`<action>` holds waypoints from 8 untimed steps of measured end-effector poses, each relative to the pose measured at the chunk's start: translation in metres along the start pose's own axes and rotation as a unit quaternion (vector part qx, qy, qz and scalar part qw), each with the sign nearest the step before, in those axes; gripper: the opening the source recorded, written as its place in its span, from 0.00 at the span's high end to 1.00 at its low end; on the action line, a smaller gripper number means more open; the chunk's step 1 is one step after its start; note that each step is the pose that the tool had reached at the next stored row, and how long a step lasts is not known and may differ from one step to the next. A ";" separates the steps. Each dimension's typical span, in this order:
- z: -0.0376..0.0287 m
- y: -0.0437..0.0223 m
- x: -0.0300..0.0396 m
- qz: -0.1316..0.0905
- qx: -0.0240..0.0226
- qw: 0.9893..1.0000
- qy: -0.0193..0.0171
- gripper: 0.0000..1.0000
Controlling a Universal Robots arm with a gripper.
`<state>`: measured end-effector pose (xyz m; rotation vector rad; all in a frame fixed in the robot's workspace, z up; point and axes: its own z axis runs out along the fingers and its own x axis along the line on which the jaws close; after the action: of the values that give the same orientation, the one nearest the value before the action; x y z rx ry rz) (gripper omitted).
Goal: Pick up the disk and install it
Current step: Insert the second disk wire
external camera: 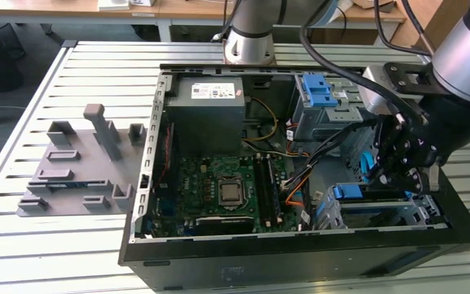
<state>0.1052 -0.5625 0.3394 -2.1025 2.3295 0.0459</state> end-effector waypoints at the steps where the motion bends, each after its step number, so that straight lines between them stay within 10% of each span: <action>1: 0.0003 -0.0002 0.0001 0.000 0.000 1.000 0.000 0.84; 8: 0.0018 -0.0018 0.0004 0.000 0.000 1.000 0.000 0.84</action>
<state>0.1069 -0.5630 0.3375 -2.1025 2.3296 0.0458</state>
